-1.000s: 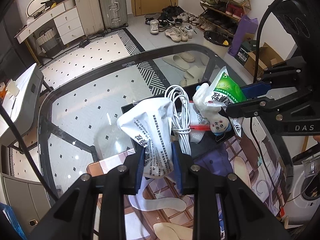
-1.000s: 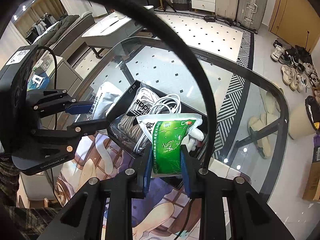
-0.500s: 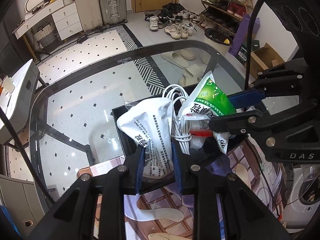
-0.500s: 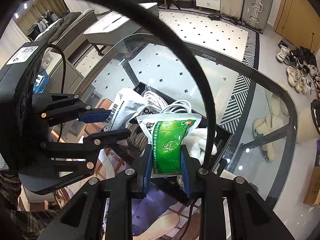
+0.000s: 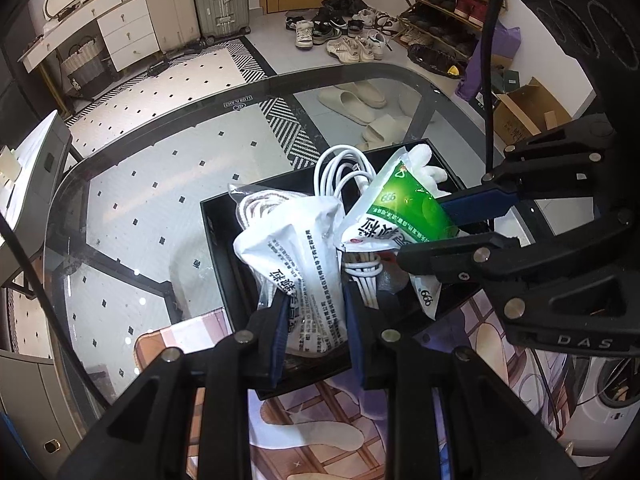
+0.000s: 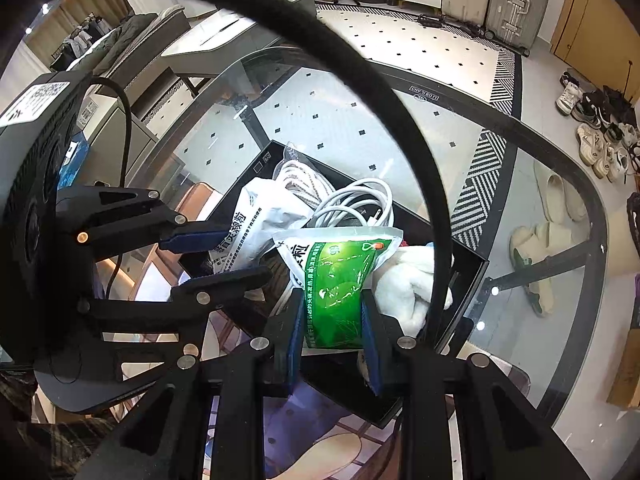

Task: Organize soft objects
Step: 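Carry the white sachet over the box with the left tool while the right tool carries the green sachet, then release the white sachet into the box with the left tool while the right tool releases the green sachet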

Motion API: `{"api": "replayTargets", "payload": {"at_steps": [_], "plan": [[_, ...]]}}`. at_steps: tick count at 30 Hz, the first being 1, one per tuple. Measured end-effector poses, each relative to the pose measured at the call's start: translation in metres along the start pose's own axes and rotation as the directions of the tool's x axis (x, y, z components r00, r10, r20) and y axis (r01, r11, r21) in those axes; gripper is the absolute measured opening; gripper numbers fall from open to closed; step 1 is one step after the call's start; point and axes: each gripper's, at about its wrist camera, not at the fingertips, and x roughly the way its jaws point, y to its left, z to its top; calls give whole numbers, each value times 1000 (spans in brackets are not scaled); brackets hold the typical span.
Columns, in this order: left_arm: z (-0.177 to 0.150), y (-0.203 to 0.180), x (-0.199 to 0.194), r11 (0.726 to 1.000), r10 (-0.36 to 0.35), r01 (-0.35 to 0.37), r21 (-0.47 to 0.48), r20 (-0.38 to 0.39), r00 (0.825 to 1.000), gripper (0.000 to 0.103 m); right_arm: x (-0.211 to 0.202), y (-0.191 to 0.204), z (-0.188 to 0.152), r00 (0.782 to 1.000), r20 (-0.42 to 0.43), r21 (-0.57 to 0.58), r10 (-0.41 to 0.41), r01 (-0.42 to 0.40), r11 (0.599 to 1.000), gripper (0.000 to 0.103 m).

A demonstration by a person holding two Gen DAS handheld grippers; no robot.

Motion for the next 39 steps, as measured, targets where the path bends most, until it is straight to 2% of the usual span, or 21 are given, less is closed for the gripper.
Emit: {"api": "replayTargets", "payload": {"at_steps": [17,27,30,39], "plan": [[-9,2,18,1000,-15,14,-14,-38,999,24,22,-3,3,1000,-24,15,-3,4,1000,26],[-6,3,17,1000,-13,12,-22,-50,999,27,21,-5,-1,1000,-4,27,-10,10,1000,28],[-6,3,15,1000,-5,4,-15,-52,999,30,17,-2,-4,1000,8,26,-18,18,999,31],[-7,2,1,1000,-9,8,-14,-38,999,50,0,3,-6,999,30,25,-16,16,1000,43]]}}
